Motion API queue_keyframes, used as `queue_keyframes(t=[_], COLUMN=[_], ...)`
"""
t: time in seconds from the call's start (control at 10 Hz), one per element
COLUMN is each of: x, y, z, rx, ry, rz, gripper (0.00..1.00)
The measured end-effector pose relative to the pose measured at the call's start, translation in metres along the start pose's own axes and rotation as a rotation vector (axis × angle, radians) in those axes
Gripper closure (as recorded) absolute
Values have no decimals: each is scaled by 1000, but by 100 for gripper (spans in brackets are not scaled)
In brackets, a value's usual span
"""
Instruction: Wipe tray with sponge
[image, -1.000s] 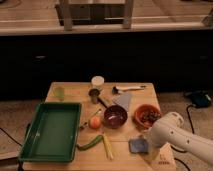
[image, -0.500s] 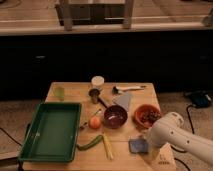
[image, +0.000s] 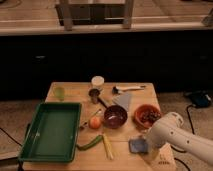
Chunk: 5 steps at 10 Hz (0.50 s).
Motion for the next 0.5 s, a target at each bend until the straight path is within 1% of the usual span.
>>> queue_keyframes(t=[0.5], x=[-7], y=[-6], z=[3], rx=[-39], ry=[-9], rz=[-53], gripper=[20])
